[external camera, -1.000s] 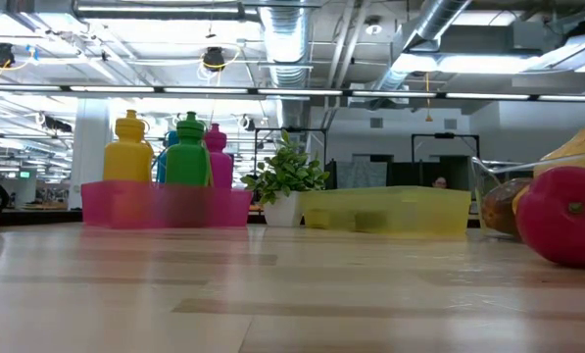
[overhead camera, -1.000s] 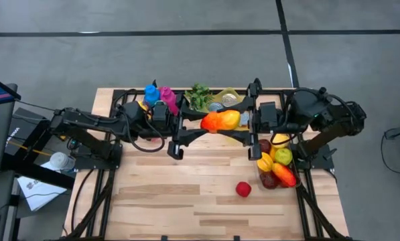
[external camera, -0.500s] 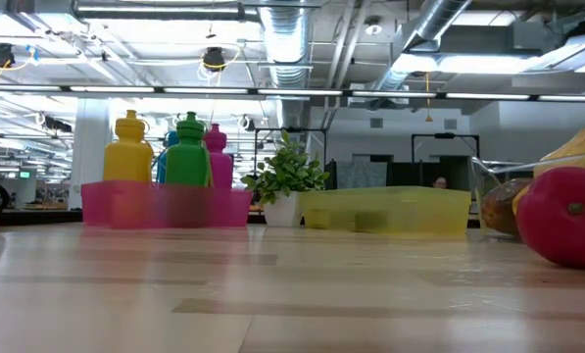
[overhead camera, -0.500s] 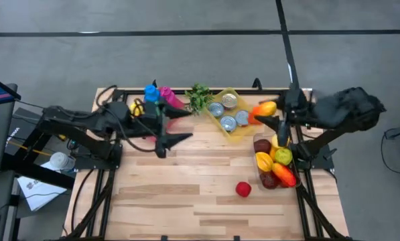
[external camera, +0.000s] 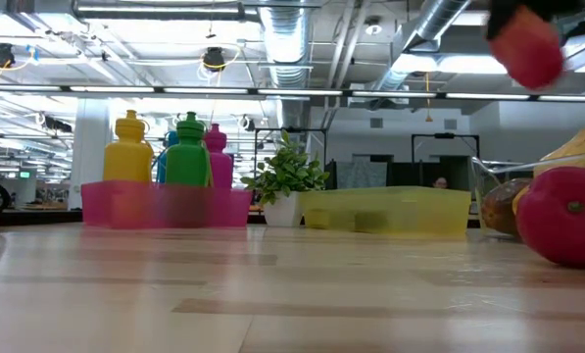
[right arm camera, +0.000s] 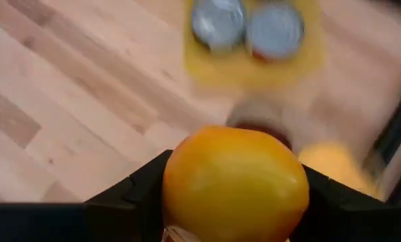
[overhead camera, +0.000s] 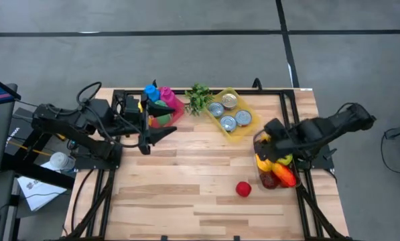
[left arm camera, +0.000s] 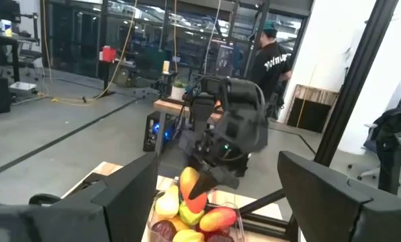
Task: Pick & Place Food Item
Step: Put the red mango into the transparent bin, then put the red apple into the transparent bin
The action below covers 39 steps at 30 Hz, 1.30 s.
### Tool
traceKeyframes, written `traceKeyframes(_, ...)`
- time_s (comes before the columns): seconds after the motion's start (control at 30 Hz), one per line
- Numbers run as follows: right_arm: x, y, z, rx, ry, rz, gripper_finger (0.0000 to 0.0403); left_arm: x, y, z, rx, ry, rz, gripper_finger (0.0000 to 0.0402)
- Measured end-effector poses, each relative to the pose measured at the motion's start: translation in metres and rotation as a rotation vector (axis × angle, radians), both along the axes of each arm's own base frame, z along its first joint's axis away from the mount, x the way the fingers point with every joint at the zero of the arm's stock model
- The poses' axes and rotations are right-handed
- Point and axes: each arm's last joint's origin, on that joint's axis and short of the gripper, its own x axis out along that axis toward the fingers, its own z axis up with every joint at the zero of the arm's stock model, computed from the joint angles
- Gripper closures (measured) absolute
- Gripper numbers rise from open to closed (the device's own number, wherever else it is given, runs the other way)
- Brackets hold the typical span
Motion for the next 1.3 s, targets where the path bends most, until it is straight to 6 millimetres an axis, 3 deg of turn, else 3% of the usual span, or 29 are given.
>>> traceKeyframes(0.27,-0.015,-0.005,-0.057,0.19,0.075,-0.282,0.0177,0.0,0.0,-0.001,0.001,0.005,0.0,0.0112)
traceKeyframes(0.53,-0.014,-0.017,-0.093,0.248,0.043,-0.337,0.0178,0.001,0.0,-0.002,0.004,0.015,0.001,0.0112)
traceKeyframes(0.73,-0.006,-0.028,-0.095,0.257,0.035,-0.318,0.0153,0.001,0.0,-0.004,0.004,0.037,0.0,0.0112)
traceKeyframes(1.13,-0.003,-0.037,-0.098,0.284,0.102,-0.287,0.0054,0.003,-0.002,-0.008,-0.027,0.063,-0.036,0.0111)
traceKeyframes(1.3,0.001,-0.03,-0.071,0.298,0.032,-0.141,0.0041,0.015,-0.01,-0.025,0.006,0.197,-0.118,0.0111)
